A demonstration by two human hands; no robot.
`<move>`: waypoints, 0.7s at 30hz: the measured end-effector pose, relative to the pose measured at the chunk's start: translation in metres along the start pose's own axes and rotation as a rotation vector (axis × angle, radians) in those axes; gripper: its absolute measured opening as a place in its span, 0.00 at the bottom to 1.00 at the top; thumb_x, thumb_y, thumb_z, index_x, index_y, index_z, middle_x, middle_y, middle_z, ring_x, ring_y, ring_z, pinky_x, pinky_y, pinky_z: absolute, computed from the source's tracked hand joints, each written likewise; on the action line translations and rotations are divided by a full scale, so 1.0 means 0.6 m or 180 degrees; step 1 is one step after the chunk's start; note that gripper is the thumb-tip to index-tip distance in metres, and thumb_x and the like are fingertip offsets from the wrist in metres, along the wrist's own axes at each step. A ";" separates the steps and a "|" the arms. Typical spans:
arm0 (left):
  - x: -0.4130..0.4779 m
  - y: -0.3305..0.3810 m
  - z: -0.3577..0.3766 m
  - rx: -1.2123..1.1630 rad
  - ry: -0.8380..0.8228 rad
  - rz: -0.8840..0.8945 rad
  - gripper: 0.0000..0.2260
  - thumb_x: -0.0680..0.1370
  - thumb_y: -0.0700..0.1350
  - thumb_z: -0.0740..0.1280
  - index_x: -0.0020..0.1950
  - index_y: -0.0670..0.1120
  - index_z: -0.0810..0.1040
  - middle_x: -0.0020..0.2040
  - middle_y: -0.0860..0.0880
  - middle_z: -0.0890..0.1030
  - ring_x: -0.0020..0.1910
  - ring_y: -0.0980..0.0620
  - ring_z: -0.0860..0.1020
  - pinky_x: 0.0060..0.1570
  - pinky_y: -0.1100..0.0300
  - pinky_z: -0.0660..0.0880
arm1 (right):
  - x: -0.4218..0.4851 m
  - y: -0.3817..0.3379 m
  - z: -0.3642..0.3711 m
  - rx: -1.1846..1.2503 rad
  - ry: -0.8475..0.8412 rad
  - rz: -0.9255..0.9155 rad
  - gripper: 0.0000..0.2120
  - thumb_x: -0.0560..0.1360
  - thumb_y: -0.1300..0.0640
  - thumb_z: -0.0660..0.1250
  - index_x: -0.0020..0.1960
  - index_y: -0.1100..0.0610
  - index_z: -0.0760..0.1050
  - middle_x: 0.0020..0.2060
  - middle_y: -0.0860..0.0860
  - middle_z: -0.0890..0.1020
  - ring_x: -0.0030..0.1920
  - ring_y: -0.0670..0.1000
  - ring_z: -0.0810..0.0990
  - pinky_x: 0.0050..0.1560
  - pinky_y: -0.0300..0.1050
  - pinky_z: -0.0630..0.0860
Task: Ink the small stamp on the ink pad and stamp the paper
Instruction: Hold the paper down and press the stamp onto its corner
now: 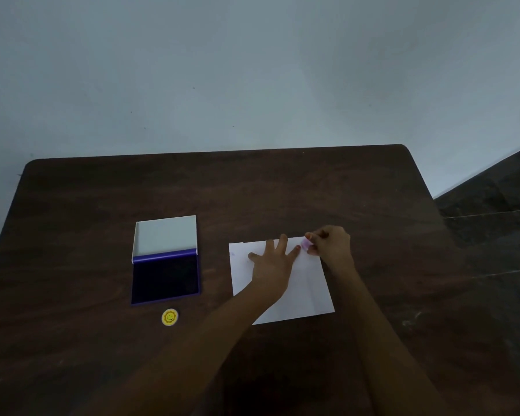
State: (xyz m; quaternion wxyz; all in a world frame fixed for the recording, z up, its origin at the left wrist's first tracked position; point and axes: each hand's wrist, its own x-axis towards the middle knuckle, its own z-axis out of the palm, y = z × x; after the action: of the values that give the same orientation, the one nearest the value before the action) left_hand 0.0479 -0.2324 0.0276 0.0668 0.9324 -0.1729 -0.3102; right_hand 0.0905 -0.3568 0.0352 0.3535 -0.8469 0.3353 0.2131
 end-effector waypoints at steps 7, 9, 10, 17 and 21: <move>0.004 0.000 0.003 0.0022 0.0016 0.0008 0.36 0.75 0.47 0.68 0.74 0.54 0.48 0.77 0.44 0.46 0.75 0.41 0.50 0.68 0.36 0.58 | 0.004 0.009 0.008 0.0061 0.0094 -0.0114 0.06 0.69 0.60 0.71 0.42 0.60 0.74 0.51 0.61 0.80 0.42 0.52 0.73 0.56 0.51 0.72; 0.006 -0.001 0.005 0.0020 0.0021 -0.0008 0.36 0.74 0.47 0.68 0.74 0.55 0.48 0.77 0.45 0.46 0.74 0.41 0.50 0.68 0.35 0.58 | 0.005 0.008 0.010 0.0022 0.0094 -0.0100 0.06 0.69 0.60 0.71 0.42 0.60 0.74 0.51 0.60 0.80 0.43 0.52 0.73 0.57 0.51 0.72; 0.006 -0.001 0.006 0.0026 0.0018 -0.0012 0.36 0.74 0.47 0.68 0.74 0.55 0.48 0.77 0.45 0.46 0.74 0.40 0.50 0.68 0.35 0.59 | 0.006 0.007 0.011 0.0044 0.0079 -0.0108 0.06 0.69 0.60 0.70 0.43 0.60 0.75 0.52 0.60 0.80 0.44 0.53 0.74 0.57 0.51 0.72; 0.008 0.000 0.010 -0.0004 0.0047 -0.0035 0.36 0.75 0.47 0.67 0.74 0.55 0.47 0.77 0.45 0.46 0.75 0.40 0.50 0.67 0.35 0.58 | -0.007 0.034 0.002 0.0581 -0.0066 -0.0469 0.09 0.70 0.58 0.70 0.49 0.60 0.80 0.52 0.58 0.81 0.40 0.46 0.74 0.51 0.45 0.74; 0.008 -0.001 0.009 0.0029 0.0092 -0.0058 0.35 0.75 0.47 0.67 0.74 0.56 0.48 0.77 0.45 0.46 0.74 0.41 0.51 0.67 0.35 0.59 | -0.013 0.036 0.005 0.0691 0.0003 -0.0633 0.08 0.70 0.59 0.70 0.48 0.60 0.79 0.49 0.58 0.81 0.37 0.45 0.74 0.47 0.44 0.73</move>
State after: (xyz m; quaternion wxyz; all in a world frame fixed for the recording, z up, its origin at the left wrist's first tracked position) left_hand 0.0482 -0.2338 0.0205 0.0621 0.9387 -0.1648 -0.2965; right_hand 0.0693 -0.3627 0.0279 0.4621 -0.8329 0.2710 0.1391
